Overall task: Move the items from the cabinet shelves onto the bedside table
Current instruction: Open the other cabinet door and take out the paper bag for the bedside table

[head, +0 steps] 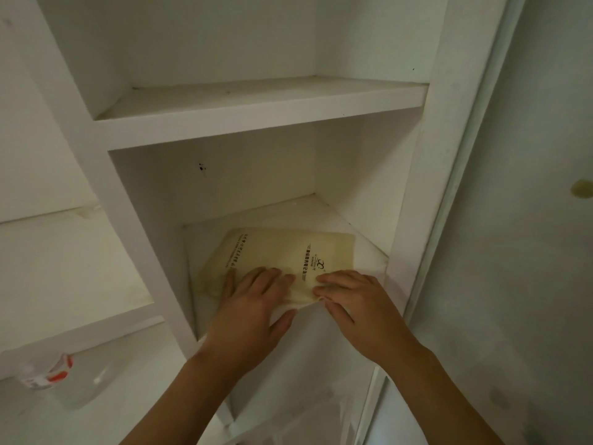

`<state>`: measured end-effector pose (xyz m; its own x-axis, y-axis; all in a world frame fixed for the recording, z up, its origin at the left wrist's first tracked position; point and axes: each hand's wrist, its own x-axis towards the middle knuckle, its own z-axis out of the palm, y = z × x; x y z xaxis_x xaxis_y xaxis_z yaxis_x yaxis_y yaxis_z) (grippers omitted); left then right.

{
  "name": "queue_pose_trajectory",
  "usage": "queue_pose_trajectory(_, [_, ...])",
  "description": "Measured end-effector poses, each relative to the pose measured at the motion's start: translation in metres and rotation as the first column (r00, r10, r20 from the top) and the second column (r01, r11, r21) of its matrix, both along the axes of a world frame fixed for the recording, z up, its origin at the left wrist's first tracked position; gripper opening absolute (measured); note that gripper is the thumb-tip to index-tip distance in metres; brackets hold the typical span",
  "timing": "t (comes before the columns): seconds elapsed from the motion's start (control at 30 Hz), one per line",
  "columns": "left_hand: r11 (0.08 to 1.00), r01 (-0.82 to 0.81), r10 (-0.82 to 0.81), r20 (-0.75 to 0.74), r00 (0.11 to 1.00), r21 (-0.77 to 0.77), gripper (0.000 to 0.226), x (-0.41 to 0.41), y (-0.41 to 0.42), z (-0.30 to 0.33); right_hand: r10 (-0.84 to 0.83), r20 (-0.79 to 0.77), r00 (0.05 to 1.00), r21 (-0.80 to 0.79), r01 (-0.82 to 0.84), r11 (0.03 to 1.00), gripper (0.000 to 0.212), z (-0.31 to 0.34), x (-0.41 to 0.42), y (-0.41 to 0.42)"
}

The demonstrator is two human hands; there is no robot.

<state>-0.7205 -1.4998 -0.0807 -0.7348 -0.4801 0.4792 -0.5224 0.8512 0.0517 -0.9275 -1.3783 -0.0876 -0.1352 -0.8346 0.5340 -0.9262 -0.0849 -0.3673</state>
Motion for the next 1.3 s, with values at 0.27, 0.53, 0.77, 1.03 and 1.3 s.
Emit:
queue_pose_trajectory(0.27, [0.994,0.103,-0.105,-0.177,0.979,-0.017,0.036,0.009,0.005,-0.015,0.124,0.23,0.965,-0.025,-0.122,0.992,0.042,0.022,0.013,0.02])
queue_pose_trajectory(0.53, [0.97,0.21,-0.177,-0.241,0.954,0.119,0.044,0.038,0.009,-0.017,-0.095,0.134,0.986,0.155,0.074,0.985,0.062,0.033,-0.022,-0.009])
queue_pose_trajectory(0.77, [0.94,0.279,-0.217,-0.286,0.933,0.196,0.043,0.057,0.016,-0.016,-0.13,0.007,0.991,0.207,0.126,0.97,0.05,0.027,-0.007,-0.031])
queue_pose_trajectory(1.03, [0.976,0.141,-0.078,-0.337,0.938,0.166,0.053,0.052,0.02,-0.016,-0.131,0.065,0.989,0.217,0.114,0.969,0.047,0.026,0.005,-0.03])
queue_pose_trajectory(1.3, [0.968,0.151,-0.088,-0.297,0.951,0.199,0.062,0.052,0.018,-0.017,-0.121,0.287,0.95,0.182,0.07,0.981,0.039,0.021,0.003,-0.003])
